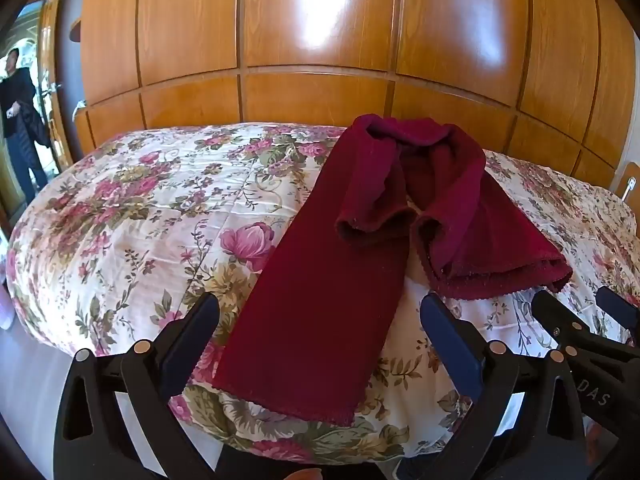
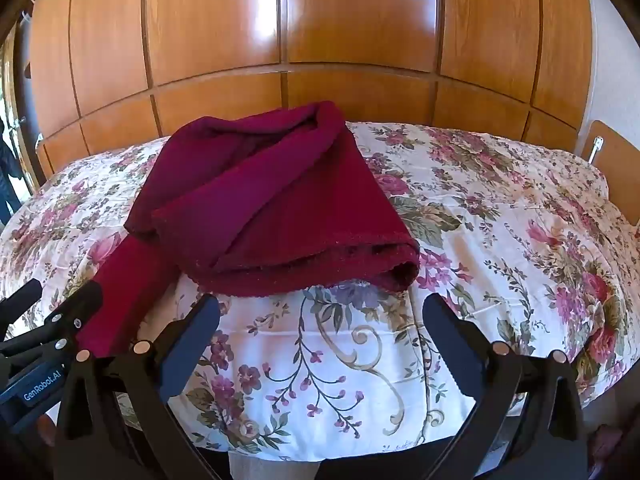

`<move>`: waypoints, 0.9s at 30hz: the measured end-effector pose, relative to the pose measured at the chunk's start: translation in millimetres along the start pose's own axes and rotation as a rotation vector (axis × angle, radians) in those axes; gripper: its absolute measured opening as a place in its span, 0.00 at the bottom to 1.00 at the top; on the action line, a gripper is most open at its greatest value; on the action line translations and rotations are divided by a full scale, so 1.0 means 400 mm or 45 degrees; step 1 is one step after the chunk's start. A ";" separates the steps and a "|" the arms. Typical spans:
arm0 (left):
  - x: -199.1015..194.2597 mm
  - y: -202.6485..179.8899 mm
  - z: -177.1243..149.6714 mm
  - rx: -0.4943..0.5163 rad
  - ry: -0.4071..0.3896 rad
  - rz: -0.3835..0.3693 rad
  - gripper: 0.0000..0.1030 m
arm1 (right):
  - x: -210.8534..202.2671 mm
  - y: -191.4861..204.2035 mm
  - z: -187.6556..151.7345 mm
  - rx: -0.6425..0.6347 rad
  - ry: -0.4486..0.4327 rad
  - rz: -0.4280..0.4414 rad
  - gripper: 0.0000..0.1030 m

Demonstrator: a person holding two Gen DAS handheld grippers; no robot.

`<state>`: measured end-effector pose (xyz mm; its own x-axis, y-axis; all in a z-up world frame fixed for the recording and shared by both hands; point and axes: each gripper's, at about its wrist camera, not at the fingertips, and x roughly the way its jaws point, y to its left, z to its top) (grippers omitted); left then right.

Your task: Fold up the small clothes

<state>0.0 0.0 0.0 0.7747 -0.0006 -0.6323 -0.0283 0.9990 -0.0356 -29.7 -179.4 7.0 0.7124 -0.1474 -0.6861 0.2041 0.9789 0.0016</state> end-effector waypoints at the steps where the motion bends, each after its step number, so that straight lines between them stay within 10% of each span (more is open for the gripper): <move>1: -0.001 0.000 0.000 -0.003 -0.002 -0.002 0.97 | 0.002 -0.003 -0.002 0.014 0.010 0.022 0.98; 27: 0.018 -0.010 -0.005 0.020 0.033 -0.005 0.97 | 0.044 -0.041 -0.017 0.056 0.096 -0.046 0.98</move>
<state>4.5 -4.0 -5.8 0.7583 -0.0059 -0.6518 -0.0150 0.9995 -0.0265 -24.8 -196.9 -10.1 0.6516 -0.1700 -0.7393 0.2596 0.9657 0.0067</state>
